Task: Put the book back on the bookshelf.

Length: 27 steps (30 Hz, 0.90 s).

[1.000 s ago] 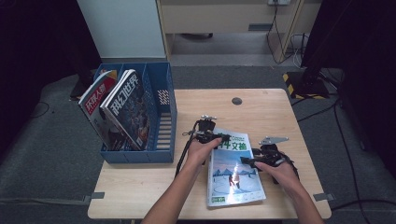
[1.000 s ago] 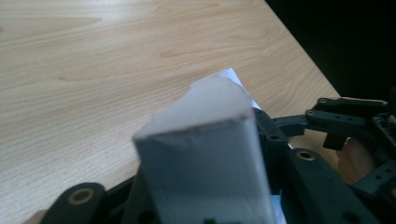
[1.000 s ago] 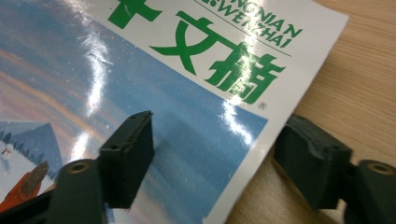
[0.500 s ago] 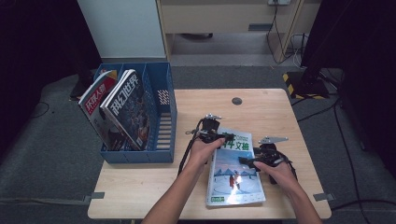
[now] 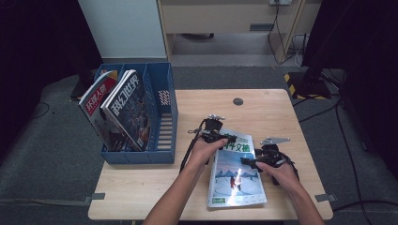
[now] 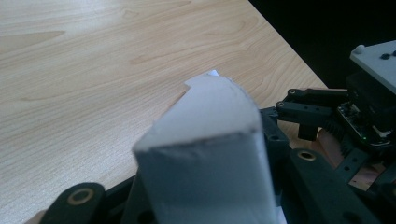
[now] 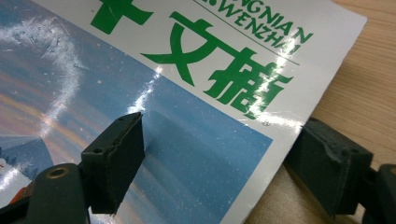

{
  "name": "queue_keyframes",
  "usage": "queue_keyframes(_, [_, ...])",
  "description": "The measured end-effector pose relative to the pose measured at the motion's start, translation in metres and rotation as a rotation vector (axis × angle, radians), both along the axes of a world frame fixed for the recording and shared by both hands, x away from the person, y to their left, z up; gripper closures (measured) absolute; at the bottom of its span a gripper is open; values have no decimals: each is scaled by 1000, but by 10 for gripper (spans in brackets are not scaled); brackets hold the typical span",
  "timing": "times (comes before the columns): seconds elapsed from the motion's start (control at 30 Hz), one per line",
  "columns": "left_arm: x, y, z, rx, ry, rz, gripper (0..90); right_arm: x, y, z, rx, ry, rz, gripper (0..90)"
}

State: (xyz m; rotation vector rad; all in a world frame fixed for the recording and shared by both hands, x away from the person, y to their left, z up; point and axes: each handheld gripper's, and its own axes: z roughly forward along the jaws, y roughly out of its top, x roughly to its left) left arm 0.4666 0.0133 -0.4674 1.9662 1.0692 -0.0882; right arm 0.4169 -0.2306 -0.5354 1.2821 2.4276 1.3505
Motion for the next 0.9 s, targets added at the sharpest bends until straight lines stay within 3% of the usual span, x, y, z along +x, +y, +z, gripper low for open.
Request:
queue_keyframes(0.17, [0,0,1,1,3,11,682,0,0,0,-1,2,2,204])
queue_keyframes(0.4, [-6,1,11,-7,-38,5,701,0,-4,4,14,10,2,196])
queue_keyframes(0.63, [-12,3,27,-13,-79,-17,712,-3,-6,13,25,-51,1,214])
queue_keyframes(0.9, [-18,5,51,-30,-143,-32,726,-7,-10,27,70,-119,-2,249])
